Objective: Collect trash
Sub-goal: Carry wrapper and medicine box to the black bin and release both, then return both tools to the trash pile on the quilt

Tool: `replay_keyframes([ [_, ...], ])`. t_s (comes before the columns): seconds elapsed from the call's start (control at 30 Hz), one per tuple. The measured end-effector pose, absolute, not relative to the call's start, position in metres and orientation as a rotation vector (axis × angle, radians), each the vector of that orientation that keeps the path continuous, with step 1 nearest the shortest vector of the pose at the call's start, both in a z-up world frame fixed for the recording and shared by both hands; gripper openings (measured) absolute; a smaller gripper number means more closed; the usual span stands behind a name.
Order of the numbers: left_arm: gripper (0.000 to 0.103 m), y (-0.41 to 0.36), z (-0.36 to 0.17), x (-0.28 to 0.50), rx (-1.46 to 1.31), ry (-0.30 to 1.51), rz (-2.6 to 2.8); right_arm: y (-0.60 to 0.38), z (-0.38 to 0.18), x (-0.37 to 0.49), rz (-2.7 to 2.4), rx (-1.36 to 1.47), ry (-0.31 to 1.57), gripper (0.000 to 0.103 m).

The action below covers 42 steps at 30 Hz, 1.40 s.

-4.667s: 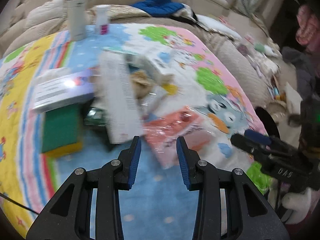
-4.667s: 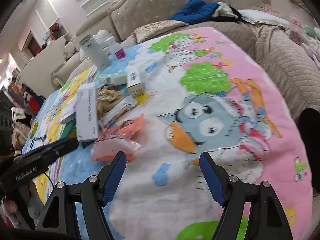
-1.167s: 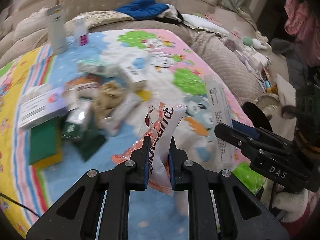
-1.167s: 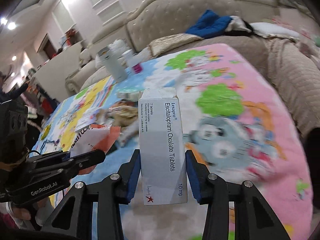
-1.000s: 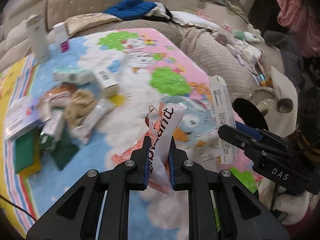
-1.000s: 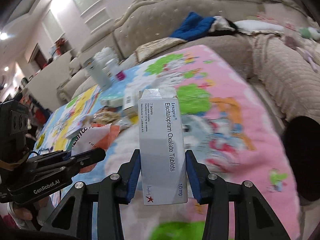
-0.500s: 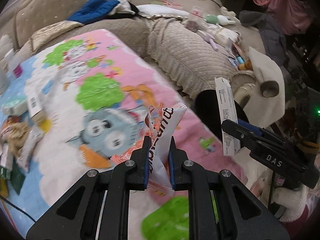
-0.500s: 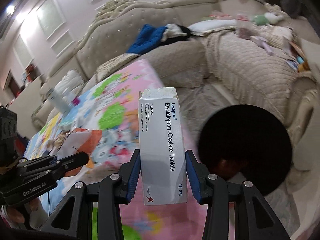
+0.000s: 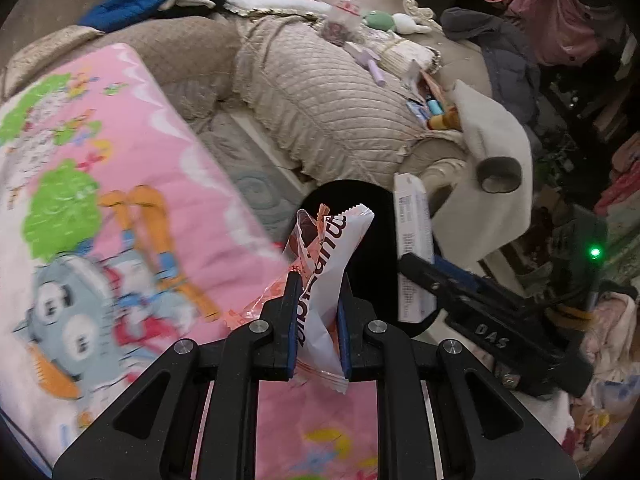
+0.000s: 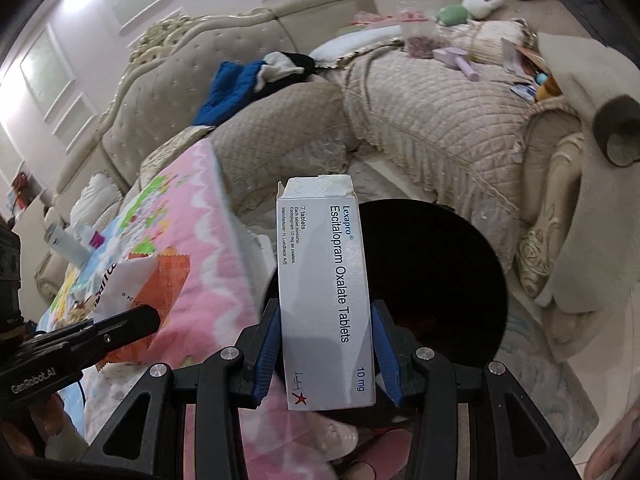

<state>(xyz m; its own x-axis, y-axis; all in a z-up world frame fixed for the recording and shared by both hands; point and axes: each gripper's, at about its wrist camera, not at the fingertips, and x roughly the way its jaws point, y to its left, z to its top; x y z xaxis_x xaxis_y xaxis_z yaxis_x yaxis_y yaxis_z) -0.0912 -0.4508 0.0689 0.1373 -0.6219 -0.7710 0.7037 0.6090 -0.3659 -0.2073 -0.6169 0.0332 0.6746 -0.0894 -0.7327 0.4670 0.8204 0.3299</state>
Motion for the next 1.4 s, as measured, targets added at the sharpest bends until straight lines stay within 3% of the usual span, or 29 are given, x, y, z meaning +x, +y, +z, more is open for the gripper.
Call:
replay_keyframes([
  [0.1,0.017,-0.461,0.067,-0.091,0.037,1.072,-0.997,-0.627,0.029,-0.208,-0.356,0.539,0.773,0.042],
  [0.17,0.032,-0.467,0.064,-0.09,0.001,1.096,-1.02,-0.63,0.029,-0.209,-0.376,0.533,0.77,0.048],
  [0.23,0.056,-0.468,0.063,-0.09,-0.039,1.106,-1.039,-0.631,0.028,-0.211,-0.393,0.535,0.766,0.059],
  [0.27,0.058,-0.467,0.063,-0.09,-0.05,1.103,-1.044,-0.632,0.028,-0.213,-0.396,0.539,0.764,0.064],
  [0.9,0.058,-0.394,0.071,-0.097,0.179,0.969,-0.803,-0.579,0.037,-0.2,-0.278,0.534,0.775,0.065],
  [1.4,0.058,-0.299,0.07,-0.075,0.133,0.966,-0.632,-0.485,0.042,-0.153,-0.11,0.451,0.827,0.067],
])
